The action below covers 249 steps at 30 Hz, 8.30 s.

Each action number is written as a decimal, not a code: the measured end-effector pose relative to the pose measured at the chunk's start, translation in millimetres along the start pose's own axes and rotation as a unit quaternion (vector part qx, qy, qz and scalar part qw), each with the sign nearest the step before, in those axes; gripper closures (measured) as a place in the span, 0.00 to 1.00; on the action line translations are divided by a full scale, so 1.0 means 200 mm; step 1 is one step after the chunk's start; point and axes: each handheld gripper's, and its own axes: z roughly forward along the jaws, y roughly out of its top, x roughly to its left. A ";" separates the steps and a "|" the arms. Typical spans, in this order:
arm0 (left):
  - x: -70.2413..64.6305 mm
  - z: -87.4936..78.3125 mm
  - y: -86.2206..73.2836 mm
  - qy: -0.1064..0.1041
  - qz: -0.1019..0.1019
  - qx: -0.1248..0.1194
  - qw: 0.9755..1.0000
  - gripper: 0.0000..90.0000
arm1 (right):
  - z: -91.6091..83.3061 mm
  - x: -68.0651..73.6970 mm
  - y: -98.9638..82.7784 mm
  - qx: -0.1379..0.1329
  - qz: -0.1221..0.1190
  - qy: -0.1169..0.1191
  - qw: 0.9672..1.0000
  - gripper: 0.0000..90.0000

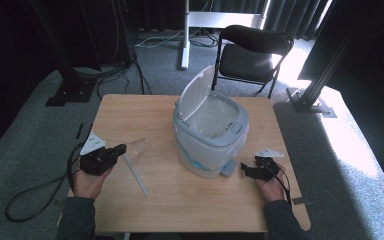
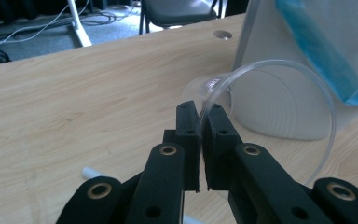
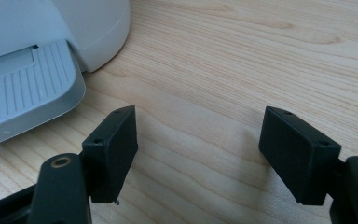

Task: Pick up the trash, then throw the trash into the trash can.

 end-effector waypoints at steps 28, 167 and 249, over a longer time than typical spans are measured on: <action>-0.07 -0.02 0.19 -0.024 0.033 -0.030 0.999 0.96 | 0.00 0.00 0.00 0.001 -0.002 0.002 1.000 0.29; -0.63 0.15 0.89 -0.131 0.159 -0.113 0.972 0.95 | 0.00 0.00 0.00 0.000 -0.004 0.005 1.000 0.28; -0.13 0.06 0.38 -0.037 0.020 -0.061 0.997 0.67 | 0.00 0.00 0.00 0.000 -0.006 0.006 1.000 0.28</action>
